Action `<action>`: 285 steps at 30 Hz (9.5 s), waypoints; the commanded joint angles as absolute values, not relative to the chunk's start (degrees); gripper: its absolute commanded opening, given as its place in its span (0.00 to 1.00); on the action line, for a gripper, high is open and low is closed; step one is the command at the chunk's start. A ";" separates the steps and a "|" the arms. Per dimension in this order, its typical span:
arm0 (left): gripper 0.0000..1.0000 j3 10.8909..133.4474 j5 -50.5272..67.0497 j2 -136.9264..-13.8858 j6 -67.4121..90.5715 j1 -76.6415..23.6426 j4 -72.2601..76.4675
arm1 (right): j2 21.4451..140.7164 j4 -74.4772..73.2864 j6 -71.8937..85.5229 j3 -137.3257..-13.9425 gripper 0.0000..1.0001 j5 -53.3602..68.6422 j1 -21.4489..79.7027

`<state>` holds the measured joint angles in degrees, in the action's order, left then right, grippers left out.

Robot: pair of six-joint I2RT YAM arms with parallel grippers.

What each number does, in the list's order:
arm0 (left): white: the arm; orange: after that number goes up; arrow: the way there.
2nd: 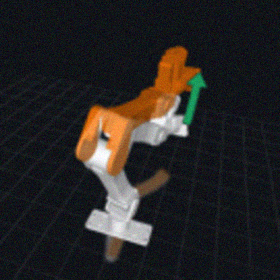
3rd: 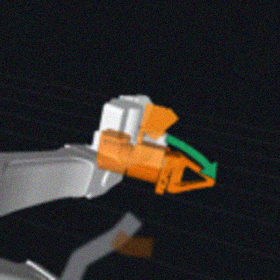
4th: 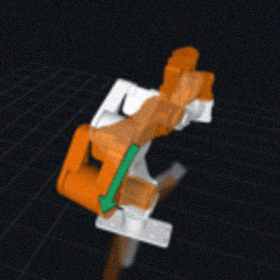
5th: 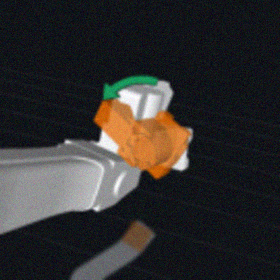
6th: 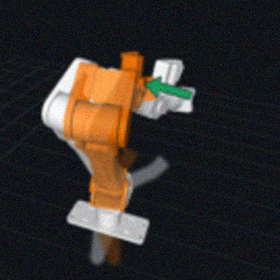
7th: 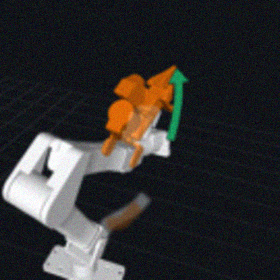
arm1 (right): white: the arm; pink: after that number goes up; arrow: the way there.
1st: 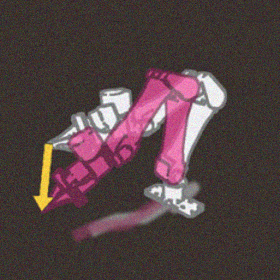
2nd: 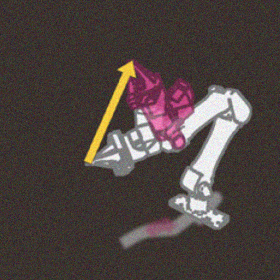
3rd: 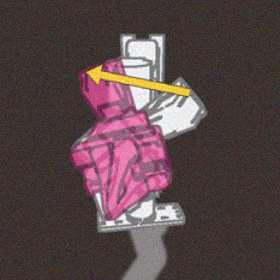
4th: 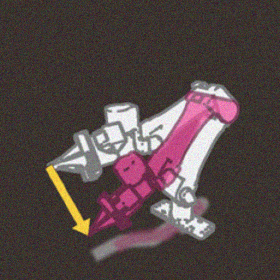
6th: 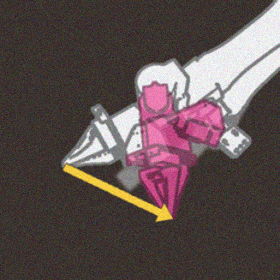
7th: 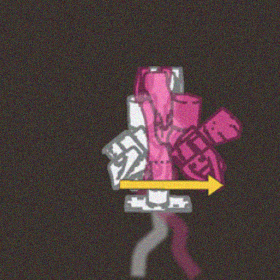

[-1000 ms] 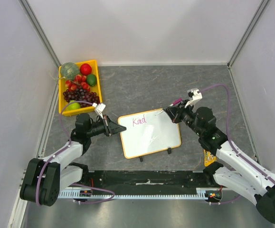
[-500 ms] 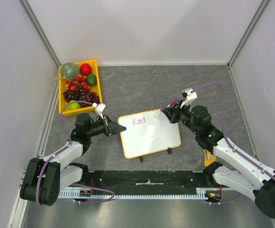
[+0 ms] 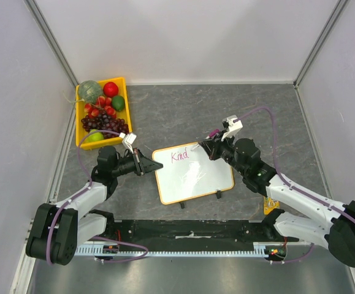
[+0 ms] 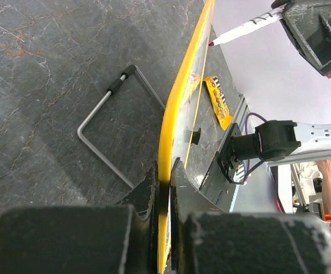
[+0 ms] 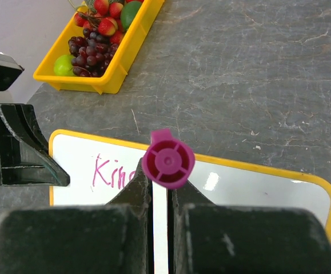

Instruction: Write a sentence on the whiteboard

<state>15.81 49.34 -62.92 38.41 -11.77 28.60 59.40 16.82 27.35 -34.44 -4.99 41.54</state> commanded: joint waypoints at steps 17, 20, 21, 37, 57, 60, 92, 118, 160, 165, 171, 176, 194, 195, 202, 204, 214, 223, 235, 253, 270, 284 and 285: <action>0.02 15.73 43.95 -64.51 32.70 -11.87 22.06 | 60.65 22.59 29.00 -35.60 0.00 -3.25 41.92; 0.02 15.73 44.12 -64.51 32.87 -11.95 22.06 | 60.65 22.85 28.83 -34.98 0.00 -3.43 41.92; 0.02 15.73 44.21 -64.51 32.96 -11.87 21.97 | 60.64 22.94 28.83 -34.81 0.00 -3.51 41.92; 0.02 15.47 44.21 -64.07 32.96 -12.13 21.97 | 62.75 25.49 30.50 -30.85 0.00 -7.12 41.92; 0.02 15.47 44.03 -64.42 32.87 -12.04 21.97 | 60.73 21.36 29.71 -29.27 0.00 -6.07 41.92; 0.02 15.47 44.03 -64.42 32.78 -12.04 21.97 | 60.38 20.74 29.62 -29.09 0.00 -5.45 41.92; 0.02 15.03 44.12 -63.81 33.05 -12.13 22.15 | 62.23 20.57 30.41 -33.40 0.00 -10.37 41.92; 0.02 15.21 44.12 -63.98 32.87 -12.13 22.24 | 59.85 16.52 30.15 -30.85 0.00 -9.49 41.84; 0.02 15.12 44.21 -63.90 32.96 -12.22 22.32 | 59.06 17.67 32.52 -32.44 0.00 -9.84 41.66; 0.02 15.03 44.21 -63.99 32.87 -12.22 22.41 | 57.92 16.79 32.70 -31.38 0.00 -11.60 41.13; 0.02 15.03 44.12 -63.98 32.87 -12.22 22.41 | 57.74 16.00 32.78 -31.20 0.00 -12.04 39.82; 0.02 14.94 44.12 -63.98 32.87 -12.22 22.41 | 57.83 15.38 32.78 -31.55 0.00 -12.39 39.02; 0.02 14.94 44.12 -64.07 32.87 -12.22 22.41 | 60.20 18.54 34.63 -33.49 0.00 -9.32 38.76; 0.02 14.94 44.12 -63.90 32.87 -12.22 22.41 | 60.38 18.63 34.63 -33.40 0.00 -9.14 38.76; 0.02 14.94 44.03 -64.07 32.87 -12.22 22.50 | 60.29 18.81 34.37 -33.40 0.00 -8.09 38.76; 0.02 14.85 44.03 -64.07 32.96 -12.22 22.41 | 60.29 18.29 34.10 -33.49 0.00 -7.82 38.67; 0.02 14.77 44.03 -63.90 32.87 -12.22 22.50 | 59.24 17.14 34.19 -31.82 0.00 -6.07 38.76; 0.02 14.68 43.95 -63.98 32.78 -12.22 22.50 | 58.45 16.17 34.01 -31.03 0.00 -5.19 38.76; 0.02 14.68 44.03 -63.98 32.87 -12.22 22.50 | 56.69 14.85 34.01 -29.88 0.00 -4.66 38.76; 0.02 14.77 44.12 -63.72 33.05 -12.22 22.50 | 56.42 14.24 33.22 -32.69 0.00 -8.26 38.76; 0.02 14.68 44.12 -63.28 33.13 -12.22 22.50 | 55.10 12.22 32.87 -36.91 0.00 -11.51 38.58; 0.02 14.68 44.21 -63.28 33.13 -12.22 22.50 | 56.69 12.66 33.75 -36.12 0.00 -10.90 37.97; 0.02 14.76 44.21 -63.28 33.13 -12.22 22.50 | 56.60 12.66 33.92 -35.95 0.00 -10.81 37.97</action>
